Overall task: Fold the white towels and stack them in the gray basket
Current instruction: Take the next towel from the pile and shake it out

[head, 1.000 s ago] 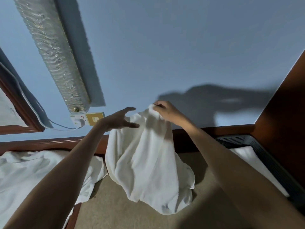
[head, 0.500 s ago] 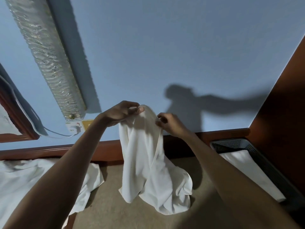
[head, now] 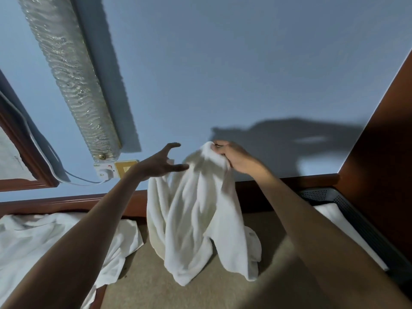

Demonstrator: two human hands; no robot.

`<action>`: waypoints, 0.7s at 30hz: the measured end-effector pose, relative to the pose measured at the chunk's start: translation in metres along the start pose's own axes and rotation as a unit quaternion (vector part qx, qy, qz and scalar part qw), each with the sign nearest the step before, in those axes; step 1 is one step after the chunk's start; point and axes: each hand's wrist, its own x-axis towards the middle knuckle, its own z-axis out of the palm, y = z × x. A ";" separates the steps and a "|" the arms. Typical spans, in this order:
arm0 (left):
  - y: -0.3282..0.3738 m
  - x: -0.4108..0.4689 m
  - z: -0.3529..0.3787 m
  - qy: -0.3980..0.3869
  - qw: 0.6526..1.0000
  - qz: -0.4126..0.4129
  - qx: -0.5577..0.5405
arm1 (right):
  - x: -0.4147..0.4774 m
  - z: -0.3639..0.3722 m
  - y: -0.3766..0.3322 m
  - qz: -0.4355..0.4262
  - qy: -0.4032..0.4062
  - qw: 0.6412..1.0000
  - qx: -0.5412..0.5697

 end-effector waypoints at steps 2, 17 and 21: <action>0.016 -0.004 0.004 -0.079 0.995 0.049 -0.038 | -0.005 0.000 -0.027 -0.035 -0.077 0.996 -0.014; 0.069 -0.012 0.003 -0.031 0.980 0.146 -0.130 | -0.017 -0.012 0.057 -0.058 0.030 0.961 -0.269; 0.048 -0.010 -0.003 0.018 0.974 0.097 -0.203 | -0.018 -0.013 0.087 0.018 0.049 0.980 -0.194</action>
